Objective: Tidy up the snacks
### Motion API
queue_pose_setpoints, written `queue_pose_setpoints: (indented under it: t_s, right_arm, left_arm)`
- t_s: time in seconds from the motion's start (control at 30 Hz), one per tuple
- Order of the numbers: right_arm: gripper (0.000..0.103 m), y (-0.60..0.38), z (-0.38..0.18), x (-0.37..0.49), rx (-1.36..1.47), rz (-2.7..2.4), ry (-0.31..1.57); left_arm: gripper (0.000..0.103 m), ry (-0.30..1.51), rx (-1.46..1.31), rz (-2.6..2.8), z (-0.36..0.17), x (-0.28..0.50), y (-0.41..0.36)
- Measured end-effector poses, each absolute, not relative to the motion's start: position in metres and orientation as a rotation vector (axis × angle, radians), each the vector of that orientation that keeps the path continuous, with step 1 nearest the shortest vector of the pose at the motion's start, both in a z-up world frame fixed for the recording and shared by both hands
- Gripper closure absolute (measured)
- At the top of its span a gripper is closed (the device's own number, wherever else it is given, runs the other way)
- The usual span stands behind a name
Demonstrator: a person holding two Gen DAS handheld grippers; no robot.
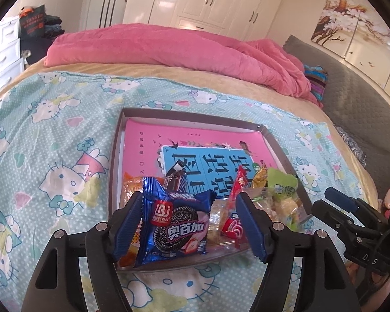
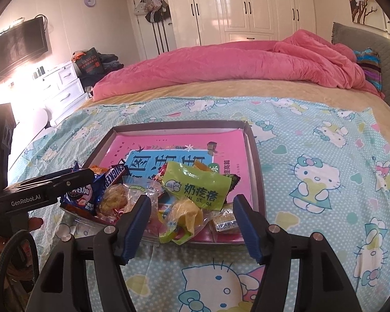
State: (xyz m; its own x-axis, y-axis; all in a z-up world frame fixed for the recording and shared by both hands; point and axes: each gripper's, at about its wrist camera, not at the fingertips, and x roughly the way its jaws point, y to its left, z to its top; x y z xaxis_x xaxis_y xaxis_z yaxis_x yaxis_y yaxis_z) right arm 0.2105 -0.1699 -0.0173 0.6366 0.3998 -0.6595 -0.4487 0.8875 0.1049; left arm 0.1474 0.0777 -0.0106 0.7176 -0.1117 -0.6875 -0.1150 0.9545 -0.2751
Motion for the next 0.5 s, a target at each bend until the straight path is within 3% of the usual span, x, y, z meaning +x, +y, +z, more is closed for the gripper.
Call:
queue_pose_setpoints:
  t_s: [0.37, 0.5]
  right_arm:
    - [0.015, -0.18, 0.005, 0.18, -0.065, 0.529, 0.7]
    - [0.014, -0.186, 0.006, 0.169, -0.062, 0.538, 0.716]
  left_arm:
    - [0.025, 0.756, -0.317, -0.021, 0.009, 0.102, 0.065]
    - [0.024, 0.771, -0.322, -0.005, 0.011, 0.087, 0.057]
